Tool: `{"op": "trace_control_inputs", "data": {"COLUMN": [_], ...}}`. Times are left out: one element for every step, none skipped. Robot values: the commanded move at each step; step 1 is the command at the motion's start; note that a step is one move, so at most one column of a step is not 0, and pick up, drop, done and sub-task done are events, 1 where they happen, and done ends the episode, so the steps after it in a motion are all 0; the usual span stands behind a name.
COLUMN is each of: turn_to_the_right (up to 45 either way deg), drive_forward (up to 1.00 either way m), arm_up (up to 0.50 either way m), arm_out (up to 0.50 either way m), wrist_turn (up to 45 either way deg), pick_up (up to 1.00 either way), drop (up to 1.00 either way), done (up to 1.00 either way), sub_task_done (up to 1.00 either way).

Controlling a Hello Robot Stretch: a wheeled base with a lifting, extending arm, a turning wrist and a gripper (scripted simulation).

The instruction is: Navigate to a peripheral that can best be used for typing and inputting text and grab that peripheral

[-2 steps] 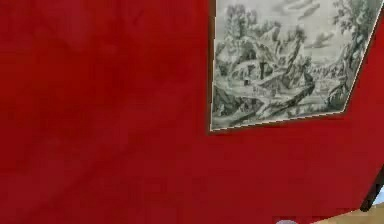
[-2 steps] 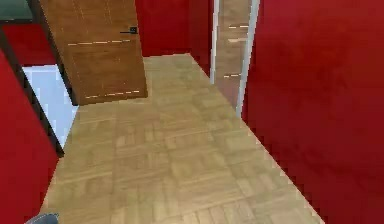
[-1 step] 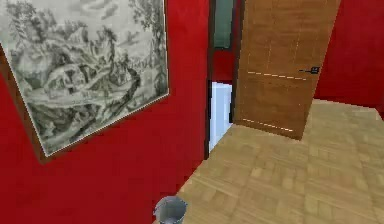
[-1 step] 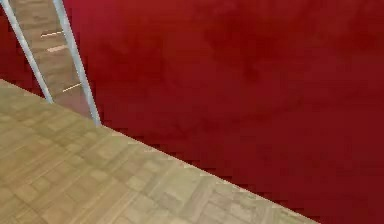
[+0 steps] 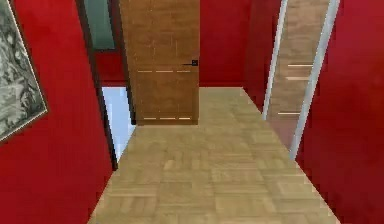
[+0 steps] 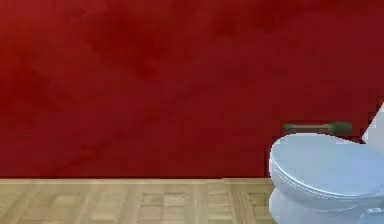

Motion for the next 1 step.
{"op": "trace_control_inputs", "data": {"turn_to_the_right": [0.0], "drive_forward": [1.00], "arm_up": [0.00], "arm_out": [0.00], "wrist_turn": [0.0], "pick_up": [0.00], "drop": [0.00], "done": [0.00], "sub_task_done": [0.00]}}
